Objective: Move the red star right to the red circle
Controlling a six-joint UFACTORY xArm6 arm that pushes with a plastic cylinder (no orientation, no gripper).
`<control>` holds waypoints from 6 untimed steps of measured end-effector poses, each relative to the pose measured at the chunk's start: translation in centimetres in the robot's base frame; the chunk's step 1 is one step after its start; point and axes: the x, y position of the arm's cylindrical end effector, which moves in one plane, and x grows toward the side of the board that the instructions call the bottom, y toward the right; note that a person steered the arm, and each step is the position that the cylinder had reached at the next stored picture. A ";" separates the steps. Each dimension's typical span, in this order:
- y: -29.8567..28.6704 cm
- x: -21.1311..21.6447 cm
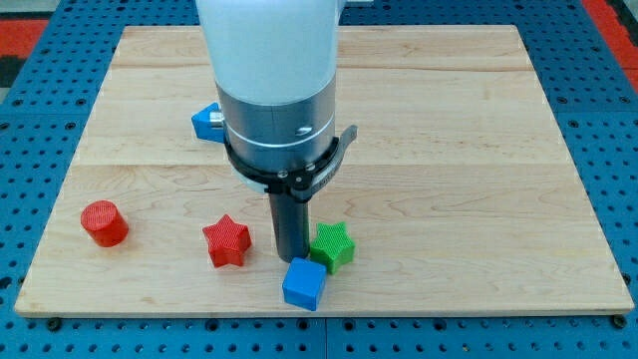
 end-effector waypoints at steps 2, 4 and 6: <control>-5.2 -3.1; -7.3 -0.9; -8.4 -2.5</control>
